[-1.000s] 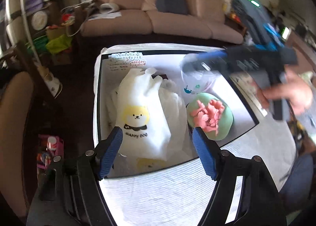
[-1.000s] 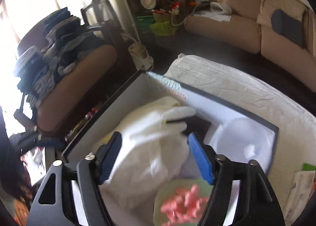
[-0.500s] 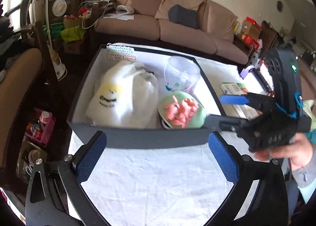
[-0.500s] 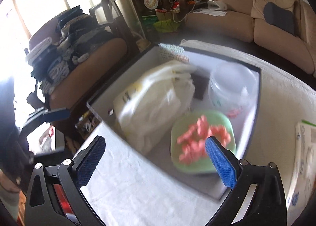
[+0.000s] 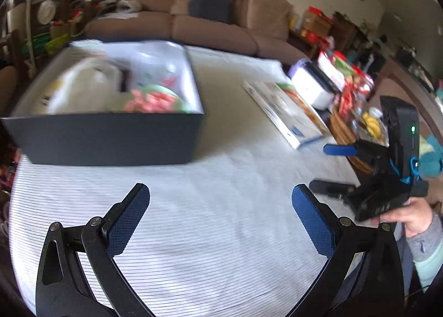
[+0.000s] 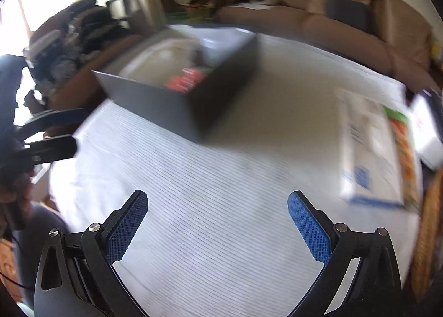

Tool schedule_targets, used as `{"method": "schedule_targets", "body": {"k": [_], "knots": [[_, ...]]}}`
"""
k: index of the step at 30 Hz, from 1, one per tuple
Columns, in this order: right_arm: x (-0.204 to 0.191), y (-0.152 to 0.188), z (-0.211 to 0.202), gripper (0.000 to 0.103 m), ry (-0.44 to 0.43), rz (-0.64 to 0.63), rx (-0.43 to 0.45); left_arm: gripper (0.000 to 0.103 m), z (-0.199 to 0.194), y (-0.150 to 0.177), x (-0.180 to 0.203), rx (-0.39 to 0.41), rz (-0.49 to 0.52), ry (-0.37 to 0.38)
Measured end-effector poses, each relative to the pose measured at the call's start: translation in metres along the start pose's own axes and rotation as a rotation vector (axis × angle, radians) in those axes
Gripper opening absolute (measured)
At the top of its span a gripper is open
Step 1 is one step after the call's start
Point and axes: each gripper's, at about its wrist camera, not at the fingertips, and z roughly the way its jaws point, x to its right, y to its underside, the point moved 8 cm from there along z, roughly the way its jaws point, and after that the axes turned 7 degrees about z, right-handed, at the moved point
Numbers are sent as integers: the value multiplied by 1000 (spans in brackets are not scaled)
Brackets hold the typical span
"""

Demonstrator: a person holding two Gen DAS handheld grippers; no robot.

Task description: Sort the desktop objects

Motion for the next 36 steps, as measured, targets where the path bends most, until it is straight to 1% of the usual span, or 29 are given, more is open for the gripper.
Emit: {"method": "schedule_targets", "body": {"k": [3,5,8,10,12,14,16,18,21,22,24,26,27,30,32,34,35,36], "knots": [[55,17,-11,103,63,61,18,103,33,5,36,-28,7,48],[96,24,-19,103,127,105,44,103,51,8,57,-43,4,74],[153,29,-23,103,175,219,75,103,80,5,85,-55,17,101],[188,24,-23,103,176,328,91,103,97,3,99,-68,23,105],[216,12,-28,103,170,412,148,103,117,-3,111,-74,10,122],[235,3,-33,103,188,427,211,103,132,-10,118,-71,-9,134],[251,-4,-26,103,209,419,229,103,148,-19,121,-70,-20,141],[265,-6,-16,103,216,425,221,103,171,-30,125,-77,-20,133],[279,-13,-3,103,221,411,222,103,197,-43,128,-83,-30,143],[279,-16,-1,103,232,392,224,103,210,-50,131,-86,-34,148],[271,-23,2,103,216,348,230,103,224,-57,133,-87,-37,155],[273,-26,5,103,246,319,236,103,239,-65,139,-84,-28,168],[275,-27,9,103,244,314,223,103,243,-67,141,-82,-23,173],[281,-26,24,103,206,352,185,103,254,-69,148,-85,10,183],[283,-24,32,102,204,357,152,103,258,-66,150,-87,30,196],[282,-21,39,92,187,366,117,103,260,-64,151,-90,29,225],[281,-20,42,78,160,383,106,103,262,-63,151,-95,23,237],[280,-20,45,73,130,402,100,103,264,-63,150,-100,17,247]]}}
